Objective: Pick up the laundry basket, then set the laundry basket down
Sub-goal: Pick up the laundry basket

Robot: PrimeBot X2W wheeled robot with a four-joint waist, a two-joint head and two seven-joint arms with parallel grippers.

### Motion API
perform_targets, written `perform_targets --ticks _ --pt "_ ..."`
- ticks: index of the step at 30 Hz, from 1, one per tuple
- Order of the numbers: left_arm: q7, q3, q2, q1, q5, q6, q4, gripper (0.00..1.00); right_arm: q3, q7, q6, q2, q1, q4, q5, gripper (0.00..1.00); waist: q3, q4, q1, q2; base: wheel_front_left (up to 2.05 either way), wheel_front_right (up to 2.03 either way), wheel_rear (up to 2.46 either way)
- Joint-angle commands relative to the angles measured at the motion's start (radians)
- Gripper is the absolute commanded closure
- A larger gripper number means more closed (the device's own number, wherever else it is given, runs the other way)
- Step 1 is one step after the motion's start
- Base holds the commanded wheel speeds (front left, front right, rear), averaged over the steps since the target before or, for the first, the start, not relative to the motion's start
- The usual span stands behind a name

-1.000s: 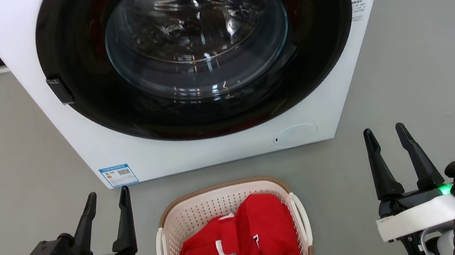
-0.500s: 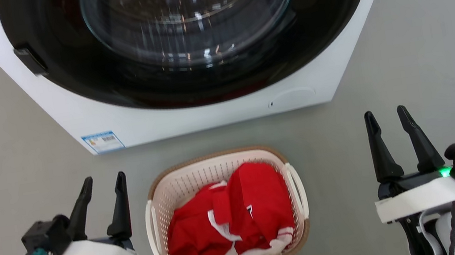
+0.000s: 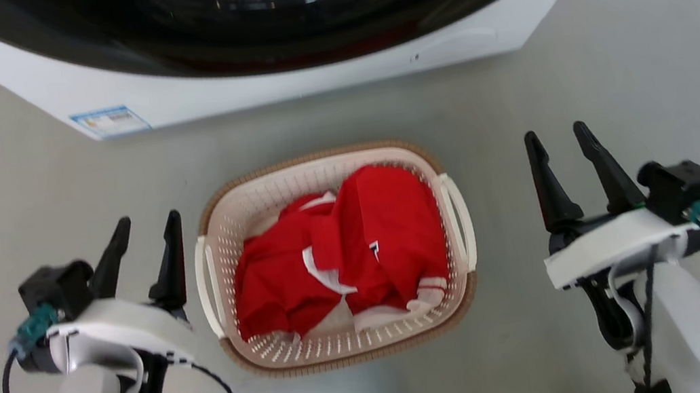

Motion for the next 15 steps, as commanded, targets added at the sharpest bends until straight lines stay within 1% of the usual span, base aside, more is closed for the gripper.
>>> perform_targets --ticks 1,5,9,11,12,15 --pt "-0.006 0.014 0.032 -0.05 -0.018 -0.003 0.012 0.0 0.029 -0.011 0.007 0.003 -0.029 0.022 0.004 0.0 0.063 0.008 0.0 0.0 0.0 0.0 0.0" --pt "-0.006 -0.03 0.034 -0.098 -0.054 -0.003 0.091 0.0 0.033 -0.011 0.007 0.003 -0.074 0.124 0.015 0.0 0.102 0.016 0.0 0.0 0.0 0.0 0.0" --pt "-0.006 -0.094 0.035 -0.153 -0.094 -0.003 0.179 0.0 0.043 -0.011 0.007 0.003 -0.117 0.229 0.037 0.0 0.141 0.026 0.0 0.0 0.0 0.0 0.0" --pt "-0.006 -0.125 0.03 -0.181 -0.125 -0.003 0.224 0.0 0.055 -0.011 0.007 0.003 -0.142 0.268 0.051 0.0 0.163 0.028 0.0 0.0 0.0 0.0 0.0" --pt "-0.006 -0.125 0.03 -0.181 -0.125 -0.003 0.224 0.0 0.055 -0.011 0.007 0.003 -0.142 0.268 0.051 0.0 0.163 0.028 0.0 0.0 0.0 0.0 0.0" --pt "-0.006 -0.186 0.029 -0.226 -0.165 -0.003 0.294 0.0 0.089 -0.011 0.007 0.003 -0.183 0.324 0.068 0.0 0.199 0.029 0.0 0.0 0.0 0.0 0.0"
